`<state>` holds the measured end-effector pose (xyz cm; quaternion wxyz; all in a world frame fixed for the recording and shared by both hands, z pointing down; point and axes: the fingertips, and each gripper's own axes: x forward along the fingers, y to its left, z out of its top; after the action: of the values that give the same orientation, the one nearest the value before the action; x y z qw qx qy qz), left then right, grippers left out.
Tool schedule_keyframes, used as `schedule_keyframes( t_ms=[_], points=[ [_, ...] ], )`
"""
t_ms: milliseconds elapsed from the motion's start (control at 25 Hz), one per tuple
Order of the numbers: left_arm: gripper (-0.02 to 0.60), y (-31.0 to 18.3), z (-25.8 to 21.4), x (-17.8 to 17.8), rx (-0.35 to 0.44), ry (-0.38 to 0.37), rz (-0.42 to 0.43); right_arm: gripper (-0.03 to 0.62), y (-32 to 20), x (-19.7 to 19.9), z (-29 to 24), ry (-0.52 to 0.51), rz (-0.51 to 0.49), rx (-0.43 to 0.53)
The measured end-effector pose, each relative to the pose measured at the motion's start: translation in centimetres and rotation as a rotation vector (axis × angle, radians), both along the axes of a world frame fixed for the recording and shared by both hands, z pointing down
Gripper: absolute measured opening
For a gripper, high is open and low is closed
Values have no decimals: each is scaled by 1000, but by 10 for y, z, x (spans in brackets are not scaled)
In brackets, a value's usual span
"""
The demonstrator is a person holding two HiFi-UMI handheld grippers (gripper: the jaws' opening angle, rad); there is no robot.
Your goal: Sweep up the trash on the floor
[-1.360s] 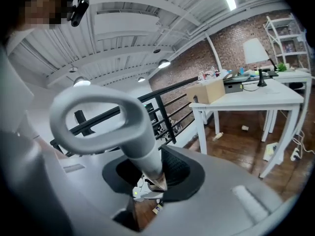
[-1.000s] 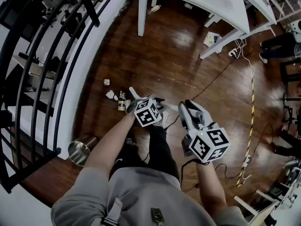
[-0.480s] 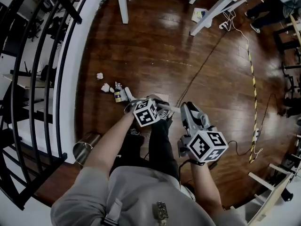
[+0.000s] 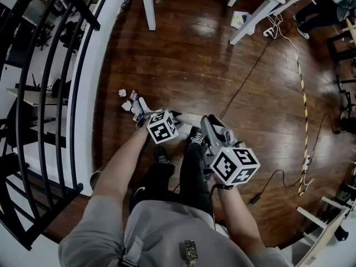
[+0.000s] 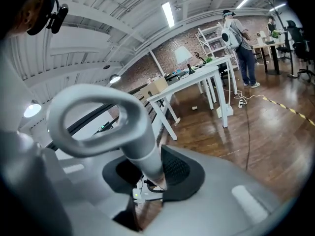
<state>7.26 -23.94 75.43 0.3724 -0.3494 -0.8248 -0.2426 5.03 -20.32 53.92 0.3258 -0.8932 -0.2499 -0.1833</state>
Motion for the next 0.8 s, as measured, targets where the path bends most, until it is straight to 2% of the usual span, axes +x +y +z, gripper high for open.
schedule_keyframes(
  t_ms=[200, 400, 800],
  points=[
    [124, 5, 2, 36, 25, 31, -30, 83, 7, 34, 2, 9, -40, 9],
    [124, 18, -16, 57, 13, 37, -86, 83, 20, 54, -15, 19, -96, -2],
    [120, 139, -105, 58, -58, 64, -256, 81, 129, 61, -112, 101, -254, -146]
  ],
)
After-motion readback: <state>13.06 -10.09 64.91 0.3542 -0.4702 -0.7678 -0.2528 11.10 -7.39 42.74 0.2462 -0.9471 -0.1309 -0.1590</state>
